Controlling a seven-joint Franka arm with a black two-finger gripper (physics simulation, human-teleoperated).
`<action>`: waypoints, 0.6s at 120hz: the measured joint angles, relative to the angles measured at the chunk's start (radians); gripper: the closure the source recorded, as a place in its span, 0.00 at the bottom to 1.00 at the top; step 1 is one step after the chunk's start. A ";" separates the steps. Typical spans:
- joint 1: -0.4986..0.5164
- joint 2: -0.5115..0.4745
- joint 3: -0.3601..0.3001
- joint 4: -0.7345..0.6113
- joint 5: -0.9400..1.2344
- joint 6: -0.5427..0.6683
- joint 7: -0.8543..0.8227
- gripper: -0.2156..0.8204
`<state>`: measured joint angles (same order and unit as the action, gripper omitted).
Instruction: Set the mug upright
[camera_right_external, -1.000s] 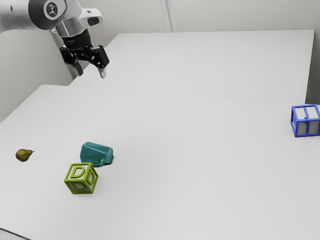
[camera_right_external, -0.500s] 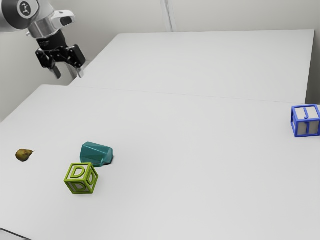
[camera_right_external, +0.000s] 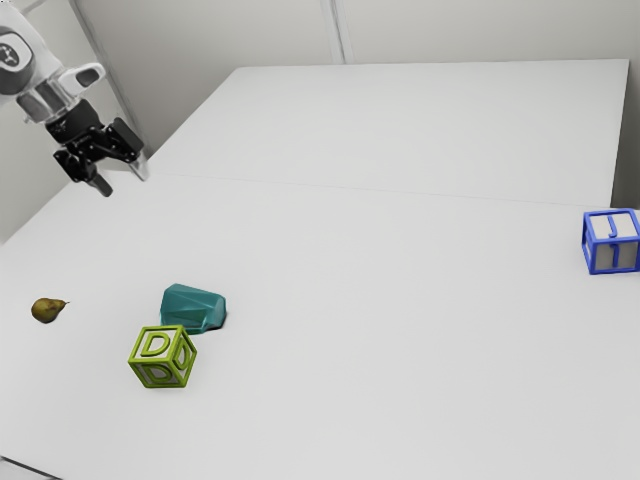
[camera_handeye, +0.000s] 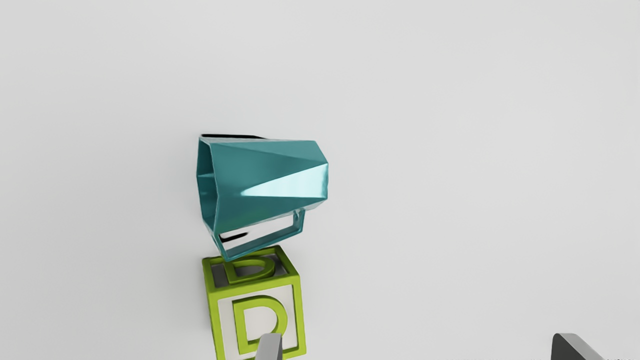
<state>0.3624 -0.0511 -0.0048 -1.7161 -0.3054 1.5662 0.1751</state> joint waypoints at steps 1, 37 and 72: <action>0.003 0.000 0.000 -0.007 -0.006 0.003 0.004 0.23; 0.109 -0.017 0.000 -0.172 -0.144 0.104 0.132 0.23; 0.142 -0.023 0.002 -0.329 -0.268 0.222 0.265 0.23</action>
<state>0.5045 -0.0744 -0.0031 -2.0449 -0.5731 1.7880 0.4397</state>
